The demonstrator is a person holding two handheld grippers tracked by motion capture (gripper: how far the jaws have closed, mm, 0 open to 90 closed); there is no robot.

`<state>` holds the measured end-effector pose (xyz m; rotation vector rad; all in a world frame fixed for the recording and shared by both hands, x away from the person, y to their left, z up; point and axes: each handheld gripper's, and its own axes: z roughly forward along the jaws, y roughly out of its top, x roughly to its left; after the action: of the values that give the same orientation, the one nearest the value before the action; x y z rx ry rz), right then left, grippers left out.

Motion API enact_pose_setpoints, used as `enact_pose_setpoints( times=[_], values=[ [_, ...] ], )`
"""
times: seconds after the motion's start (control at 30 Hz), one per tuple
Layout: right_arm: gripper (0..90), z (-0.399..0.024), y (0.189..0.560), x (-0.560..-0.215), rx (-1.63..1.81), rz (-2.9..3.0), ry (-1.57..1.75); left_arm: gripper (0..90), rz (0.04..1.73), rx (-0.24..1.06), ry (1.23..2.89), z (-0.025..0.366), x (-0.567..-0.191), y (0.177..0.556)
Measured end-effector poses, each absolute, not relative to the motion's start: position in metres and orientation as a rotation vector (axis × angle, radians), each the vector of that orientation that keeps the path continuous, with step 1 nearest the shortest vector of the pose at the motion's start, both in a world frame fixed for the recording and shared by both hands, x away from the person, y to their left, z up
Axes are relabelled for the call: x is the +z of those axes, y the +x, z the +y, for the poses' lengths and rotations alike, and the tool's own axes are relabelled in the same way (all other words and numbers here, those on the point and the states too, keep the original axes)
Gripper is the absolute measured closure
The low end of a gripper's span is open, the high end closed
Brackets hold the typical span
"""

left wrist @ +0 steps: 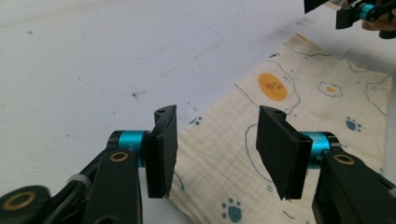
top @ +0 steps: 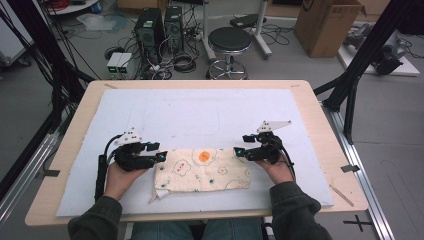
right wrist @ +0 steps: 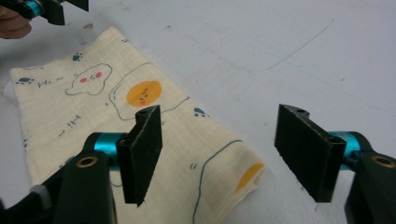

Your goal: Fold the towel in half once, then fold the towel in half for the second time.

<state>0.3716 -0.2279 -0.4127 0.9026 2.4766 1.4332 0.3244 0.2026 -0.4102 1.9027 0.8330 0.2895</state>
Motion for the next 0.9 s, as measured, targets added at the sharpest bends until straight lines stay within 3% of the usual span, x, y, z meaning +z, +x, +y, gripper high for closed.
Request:
enact_pose_setpoints(
  times=[0.17, 0.9],
  values=[
    [27.0, -0.227, 0.364, -0.408, 1.431, 2.458, 0.883, 42.4, 0.831, 0.289, 1.879, 0.206, -0.404, 0.318],
    [26.2, -0.226, 0.355, -0.407, 1.421, 2.452, 0.855, 37.7, 0.822, 0.318, 1.901, 0.205, -0.402, 0.309]
  ],
)
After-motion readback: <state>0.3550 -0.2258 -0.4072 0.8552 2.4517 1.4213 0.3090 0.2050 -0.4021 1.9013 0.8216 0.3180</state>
